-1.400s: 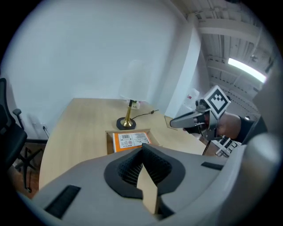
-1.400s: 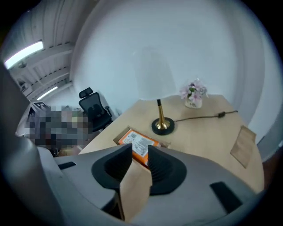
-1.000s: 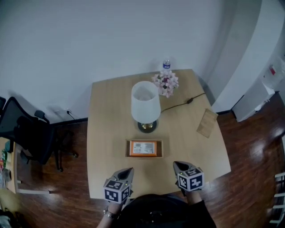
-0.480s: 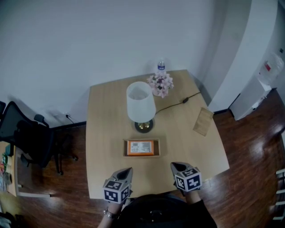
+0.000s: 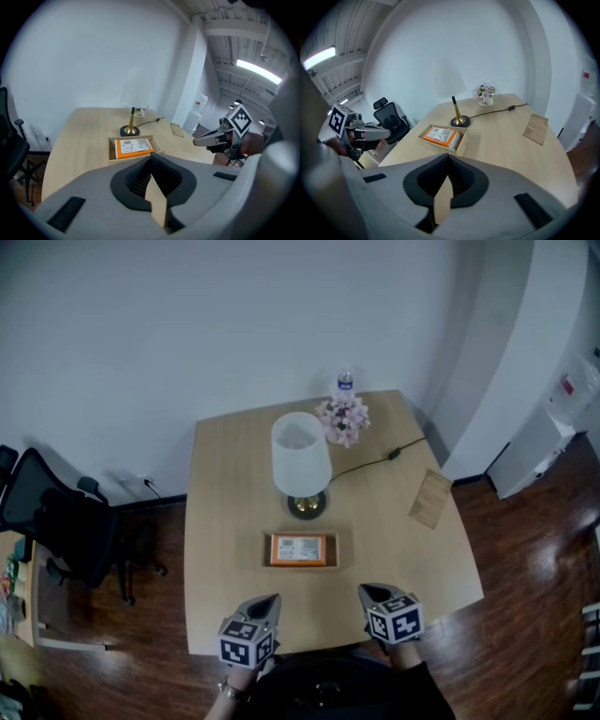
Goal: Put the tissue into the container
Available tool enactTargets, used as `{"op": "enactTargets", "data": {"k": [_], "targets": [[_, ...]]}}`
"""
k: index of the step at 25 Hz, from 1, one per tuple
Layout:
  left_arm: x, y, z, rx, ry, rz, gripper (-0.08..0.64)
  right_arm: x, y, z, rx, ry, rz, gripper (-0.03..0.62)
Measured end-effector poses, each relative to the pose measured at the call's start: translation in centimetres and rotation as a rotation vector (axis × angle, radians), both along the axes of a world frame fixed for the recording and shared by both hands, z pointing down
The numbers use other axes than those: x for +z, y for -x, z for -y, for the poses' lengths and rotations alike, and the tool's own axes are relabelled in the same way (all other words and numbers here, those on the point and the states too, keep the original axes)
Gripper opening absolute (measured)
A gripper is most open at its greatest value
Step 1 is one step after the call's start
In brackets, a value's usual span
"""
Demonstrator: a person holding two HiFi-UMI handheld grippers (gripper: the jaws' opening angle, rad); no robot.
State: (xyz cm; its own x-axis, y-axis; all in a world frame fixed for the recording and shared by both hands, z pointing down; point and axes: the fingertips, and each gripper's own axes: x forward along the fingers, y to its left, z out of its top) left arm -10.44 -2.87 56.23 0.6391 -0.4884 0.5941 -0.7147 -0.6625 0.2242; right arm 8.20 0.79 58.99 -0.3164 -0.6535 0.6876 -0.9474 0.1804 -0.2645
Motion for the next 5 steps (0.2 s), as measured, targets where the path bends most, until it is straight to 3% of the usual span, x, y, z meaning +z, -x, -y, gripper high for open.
{"op": "enactTargets", "data": {"k": [5], "targets": [[0.24, -0.1, -0.53, 0.001, 0.001, 0.0, -0.012, 0.15, -0.16, -0.4, 0.002, -0.003, -0.001, -0.017]]}}
